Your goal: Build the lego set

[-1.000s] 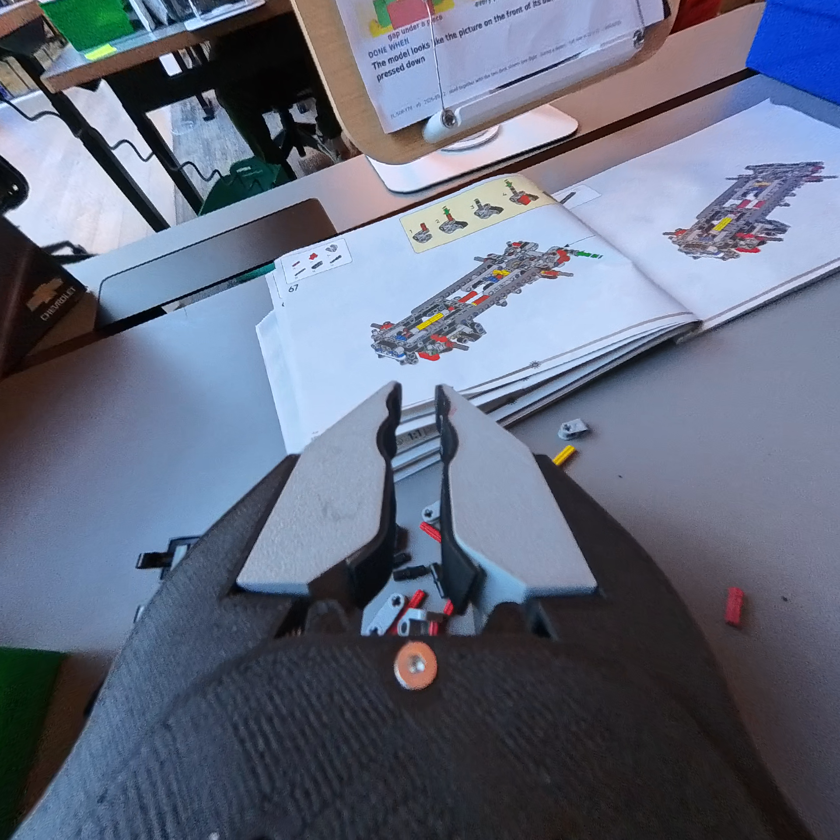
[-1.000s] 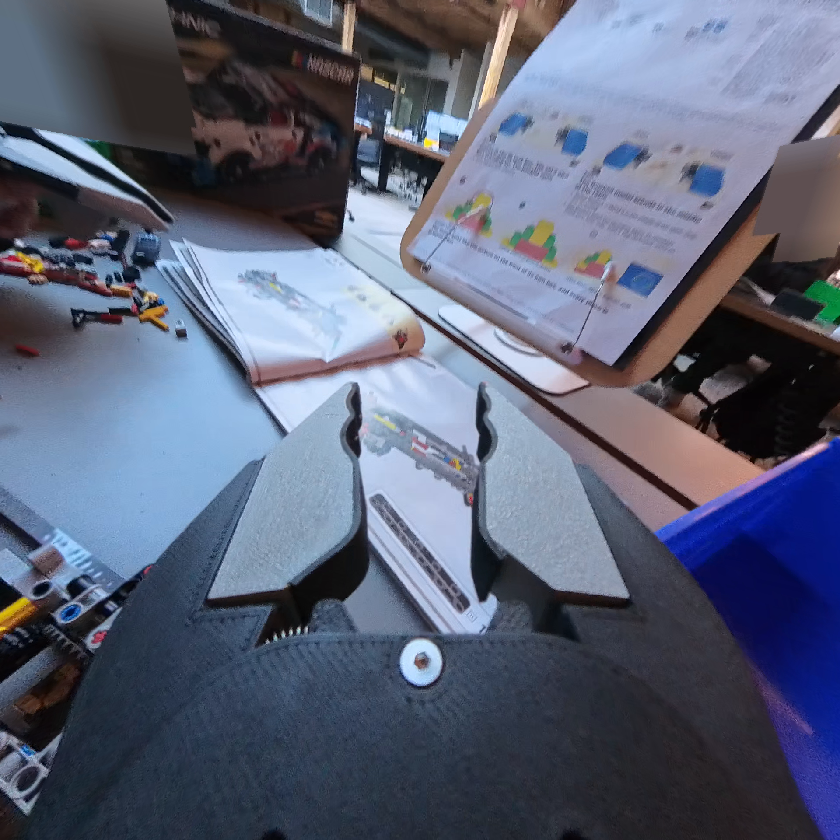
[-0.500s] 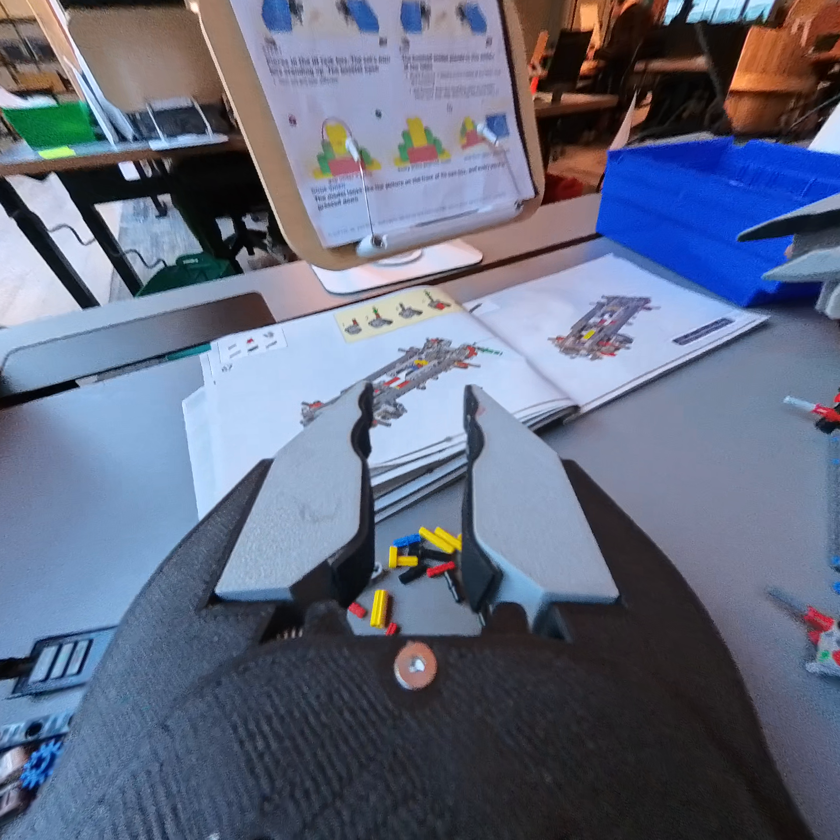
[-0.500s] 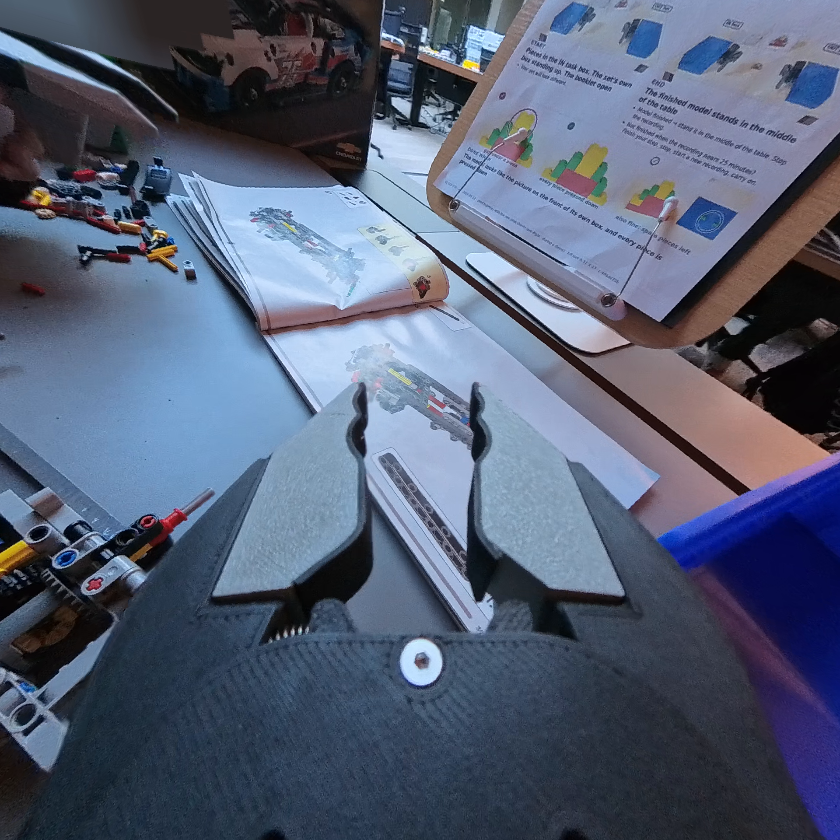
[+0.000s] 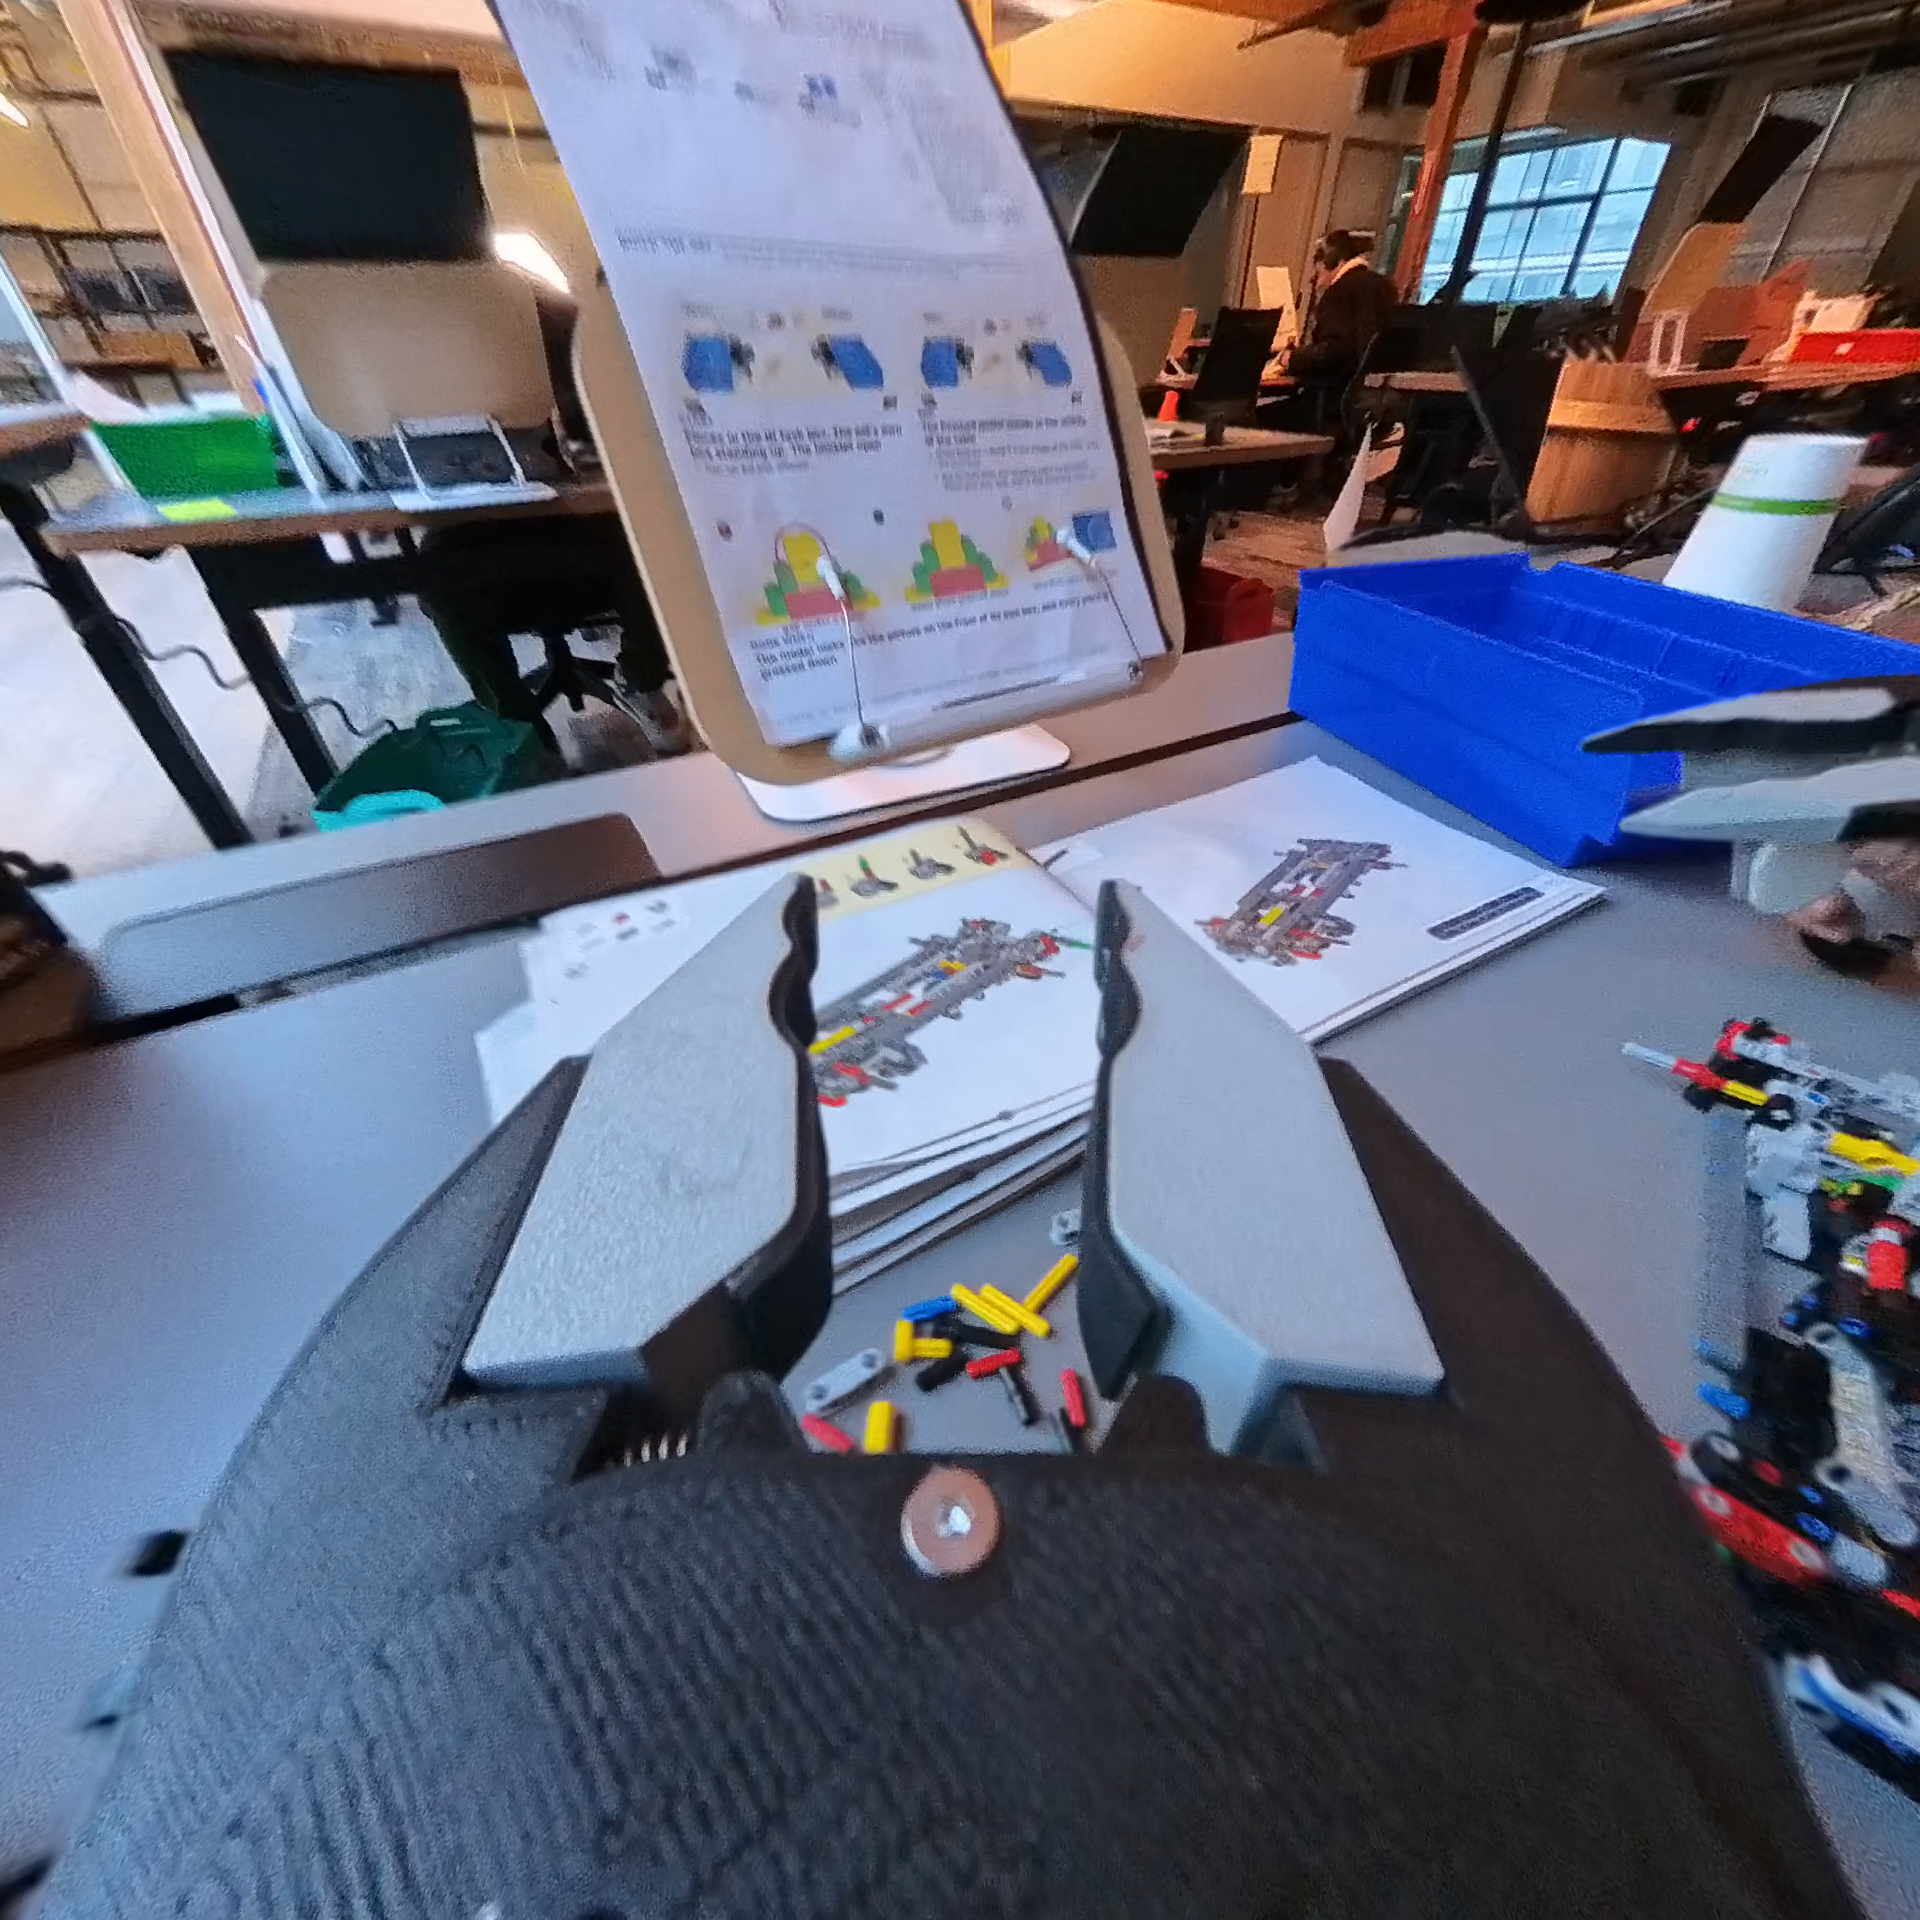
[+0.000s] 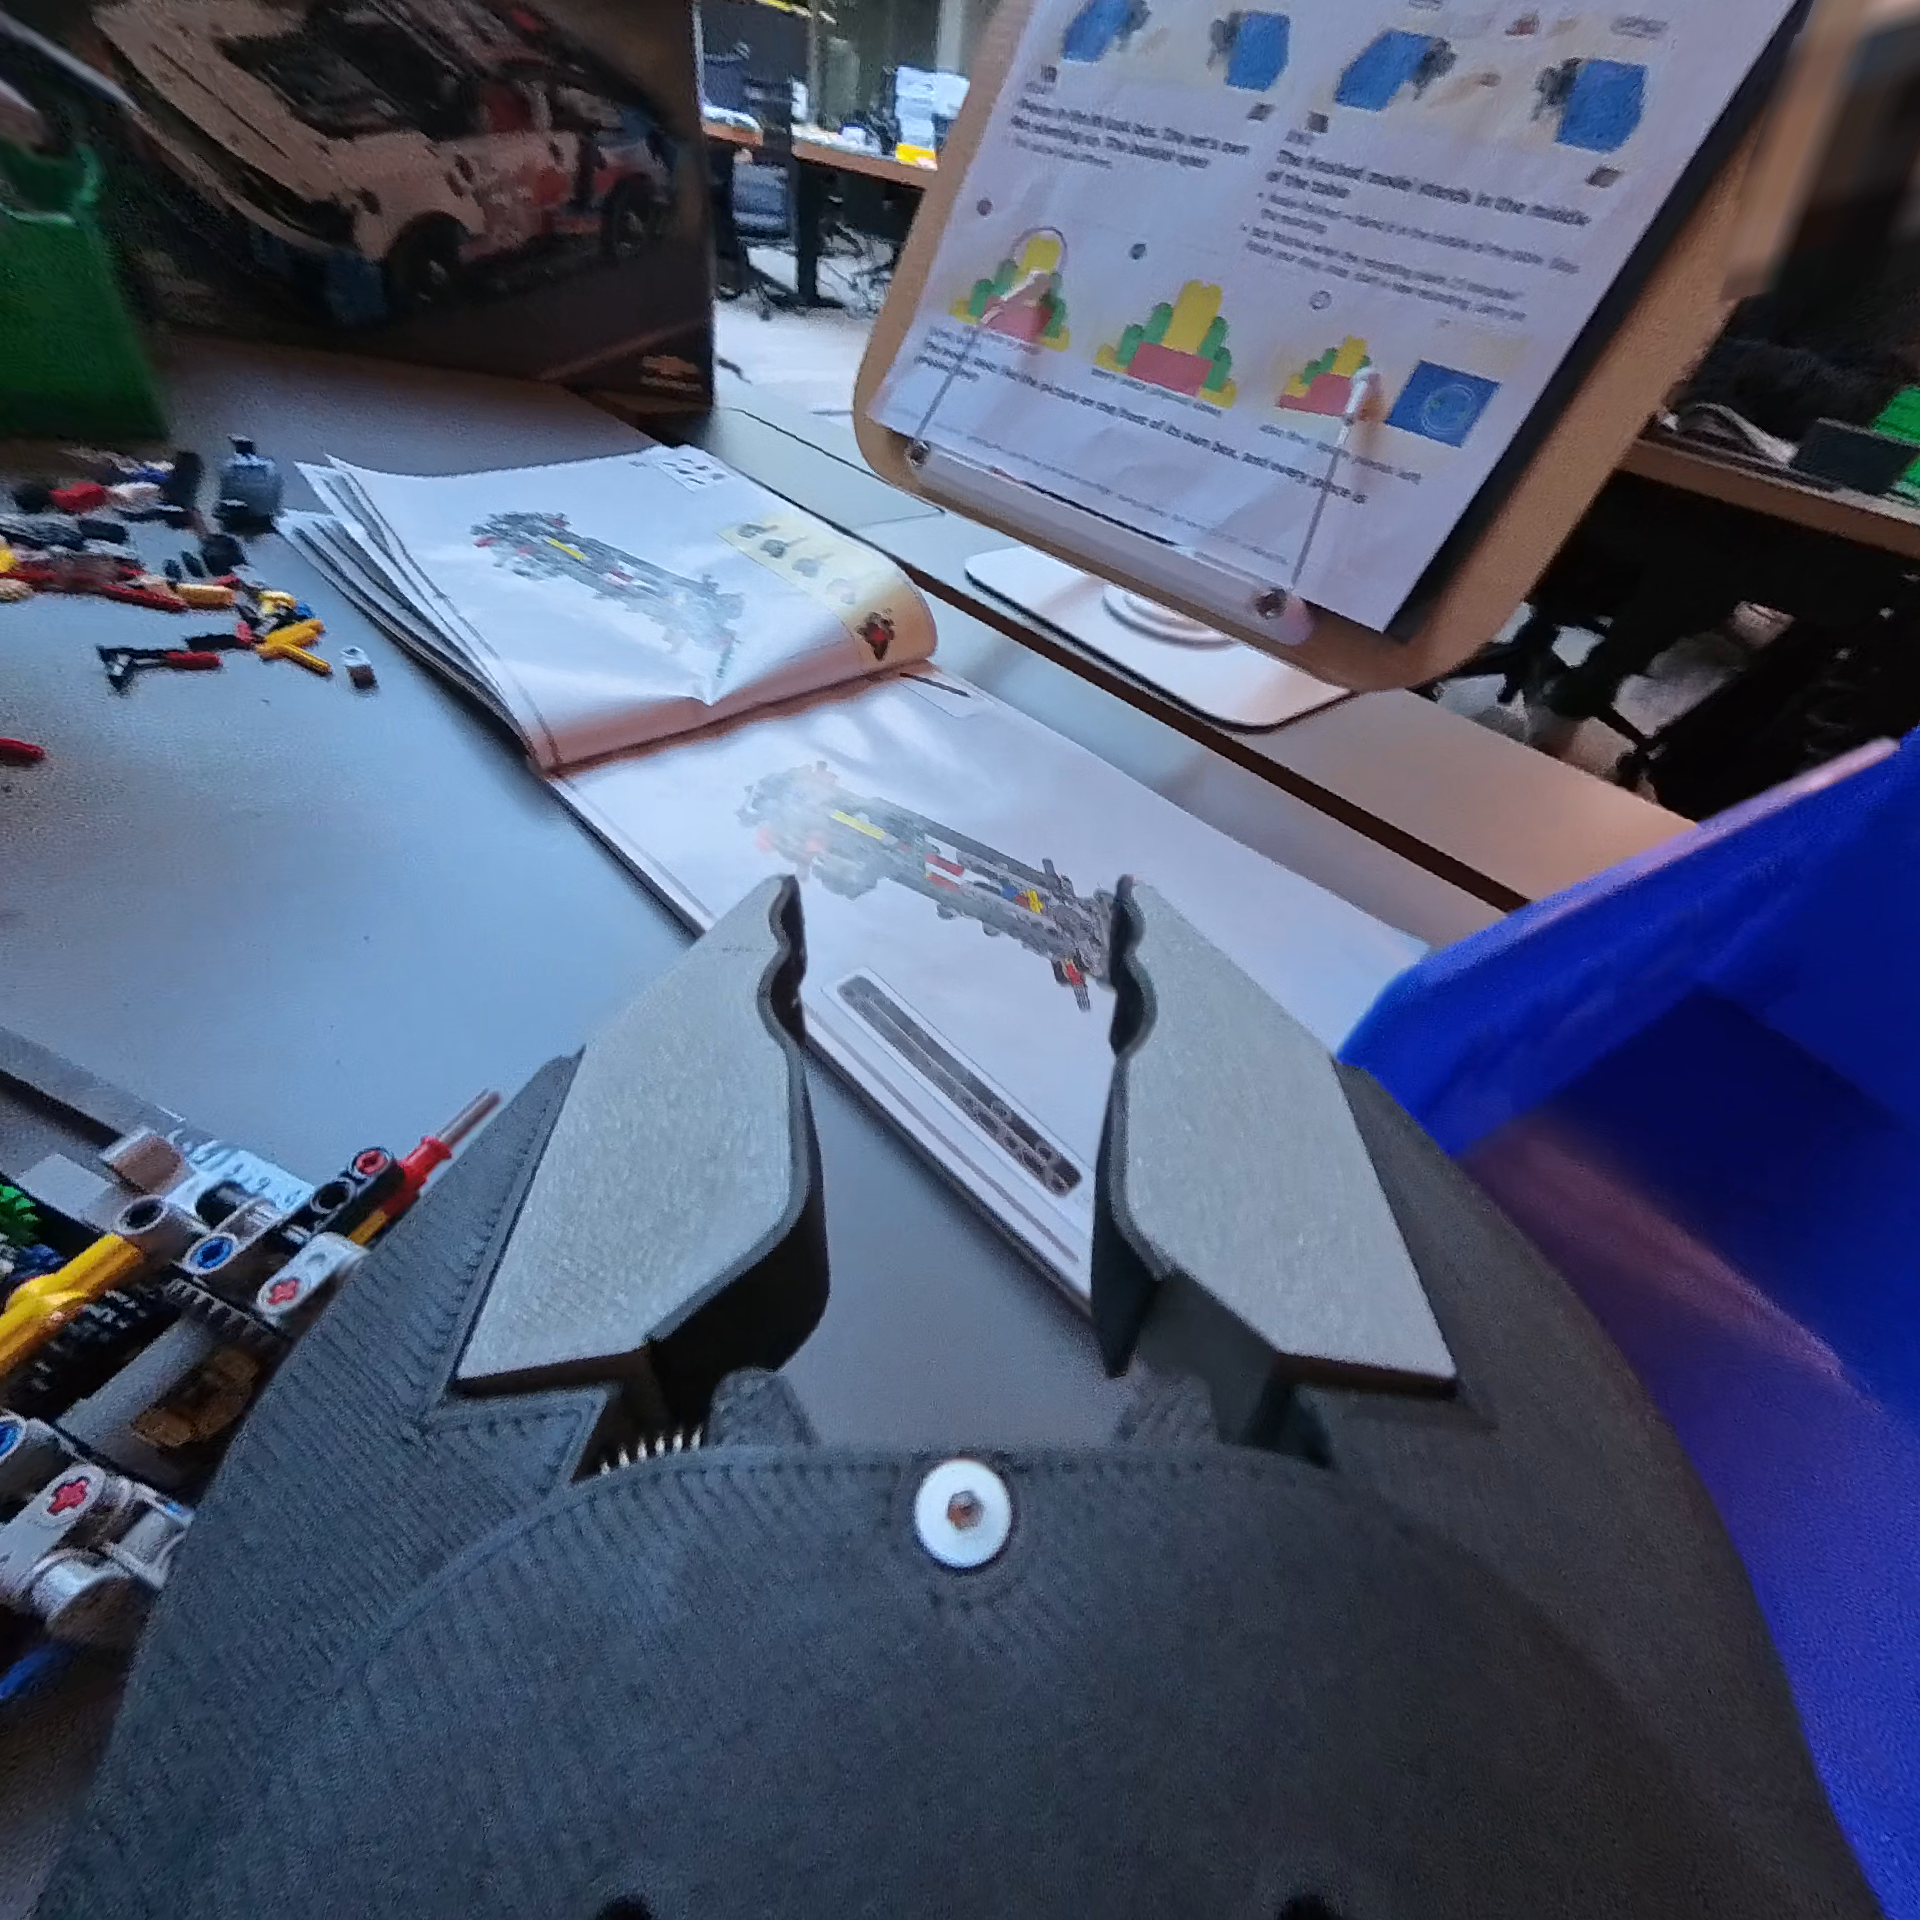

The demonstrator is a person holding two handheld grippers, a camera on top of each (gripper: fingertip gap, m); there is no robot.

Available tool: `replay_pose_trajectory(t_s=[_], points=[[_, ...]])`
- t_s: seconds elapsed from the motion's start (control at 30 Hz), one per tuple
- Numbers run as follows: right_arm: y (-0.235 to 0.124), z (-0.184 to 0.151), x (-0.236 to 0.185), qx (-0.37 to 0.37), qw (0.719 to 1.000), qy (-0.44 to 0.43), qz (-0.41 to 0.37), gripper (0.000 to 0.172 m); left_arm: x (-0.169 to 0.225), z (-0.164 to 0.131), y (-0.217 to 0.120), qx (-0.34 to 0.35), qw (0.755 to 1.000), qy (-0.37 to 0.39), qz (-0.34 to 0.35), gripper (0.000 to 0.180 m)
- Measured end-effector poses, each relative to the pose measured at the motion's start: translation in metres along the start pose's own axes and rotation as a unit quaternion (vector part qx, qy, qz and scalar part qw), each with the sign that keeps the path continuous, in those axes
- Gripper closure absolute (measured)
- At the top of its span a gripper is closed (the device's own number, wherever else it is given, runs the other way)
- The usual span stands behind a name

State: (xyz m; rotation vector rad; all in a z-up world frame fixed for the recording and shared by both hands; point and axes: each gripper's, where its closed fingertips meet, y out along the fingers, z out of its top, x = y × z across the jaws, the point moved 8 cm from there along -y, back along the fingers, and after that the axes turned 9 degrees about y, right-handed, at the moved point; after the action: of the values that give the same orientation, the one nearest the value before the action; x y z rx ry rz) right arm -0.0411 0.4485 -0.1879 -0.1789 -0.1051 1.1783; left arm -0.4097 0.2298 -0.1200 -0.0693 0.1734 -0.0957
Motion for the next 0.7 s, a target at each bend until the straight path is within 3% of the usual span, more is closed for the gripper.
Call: replay_pose_trajectory(t_s=[0.2,0.4,0.5,0.7], points=[[-0.014,-0.004,-0.007,0.007,0.999,0.003,-0.031,0.12,-0.037,0.046,-0.074,-0.051,0.997,0.051,-0.01,0.13],[-0.015,-0.006,-0.013,0.0,0.999,-0.014,-0.04,0.121,-0.08,0.04,-0.132,-0.062,0.997,0.035,0.031,0.133],[-0.014,-0.006,-0.013,-0.004,0.999,-0.015,-0.04,0.121,-0.089,0.022,-0.133,-0.066,0.997,0.021,0.034,0.133],[-0.015,-0.005,-0.012,0.005,1.0,-0.002,-0.024,0.123,-0.091,-0.01,-0.098,-0.107,0.993,0.041,0.007,0.138]])
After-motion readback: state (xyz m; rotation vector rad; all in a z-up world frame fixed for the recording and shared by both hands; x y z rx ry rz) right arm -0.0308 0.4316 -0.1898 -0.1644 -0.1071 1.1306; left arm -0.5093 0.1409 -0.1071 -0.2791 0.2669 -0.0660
